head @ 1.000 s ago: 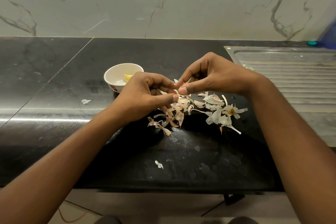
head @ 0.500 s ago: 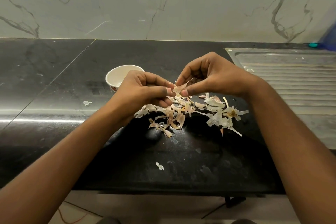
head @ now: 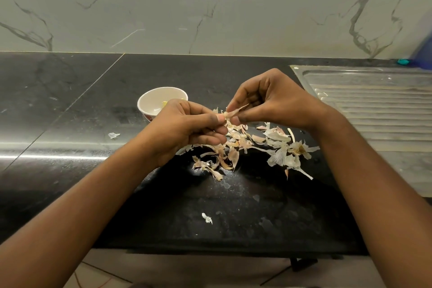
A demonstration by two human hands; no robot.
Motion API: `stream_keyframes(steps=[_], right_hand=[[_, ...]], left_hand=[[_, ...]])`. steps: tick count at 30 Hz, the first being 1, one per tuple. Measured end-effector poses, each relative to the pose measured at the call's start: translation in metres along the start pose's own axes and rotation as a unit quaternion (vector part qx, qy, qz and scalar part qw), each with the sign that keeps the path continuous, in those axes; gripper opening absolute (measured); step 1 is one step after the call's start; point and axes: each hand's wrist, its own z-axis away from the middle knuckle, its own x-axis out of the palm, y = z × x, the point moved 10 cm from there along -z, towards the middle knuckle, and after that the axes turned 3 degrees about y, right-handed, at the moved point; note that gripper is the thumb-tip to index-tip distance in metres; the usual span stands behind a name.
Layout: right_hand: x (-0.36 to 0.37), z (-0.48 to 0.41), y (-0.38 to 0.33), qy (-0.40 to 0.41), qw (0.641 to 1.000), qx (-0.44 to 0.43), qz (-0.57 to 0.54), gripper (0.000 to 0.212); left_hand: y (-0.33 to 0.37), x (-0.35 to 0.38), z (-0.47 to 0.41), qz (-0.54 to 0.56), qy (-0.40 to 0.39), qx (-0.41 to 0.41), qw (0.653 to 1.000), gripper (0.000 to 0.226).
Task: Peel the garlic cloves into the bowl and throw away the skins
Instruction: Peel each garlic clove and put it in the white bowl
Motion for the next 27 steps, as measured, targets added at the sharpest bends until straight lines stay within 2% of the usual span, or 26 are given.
stream_keyframes(steps=[5,9,12,17,20,23,27], right_hand=[[0.002,-0.002,-0.007,0.030,0.998,-0.039,0.048,0.019],[0.001,-0.003,-0.014,0.053,0.991,-0.075,0.095,0.016],[0.002,-0.003,-0.015,0.056,0.989,-0.084,0.108,0.016],[0.007,-0.003,-0.006,0.027,0.997,-0.050,0.045,0.015],[0.005,-0.003,-0.005,0.027,0.998,-0.041,0.029,0.017],[0.003,-0.004,-0.003,0.041,0.998,-0.032,0.032,0.024],[0.000,-0.003,-0.001,0.047,0.998,-0.031,0.023,0.022]], left_hand=[[-0.004,0.000,0.000,0.068,0.003,-0.032,0.997,0.029],[-0.002,-0.002,0.000,0.083,0.011,-0.026,0.996,0.024],[0.003,-0.004,0.001,0.053,0.030,0.005,0.998,0.030],[0.012,-0.013,0.003,-0.030,0.087,0.068,0.993,0.009],[0.017,-0.016,0.005,-0.049,0.106,0.089,0.989,0.008],[0.020,-0.014,0.006,-0.009,0.093,0.083,0.992,0.014],[0.014,-0.010,0.004,0.080,0.055,0.030,0.995,0.028]])
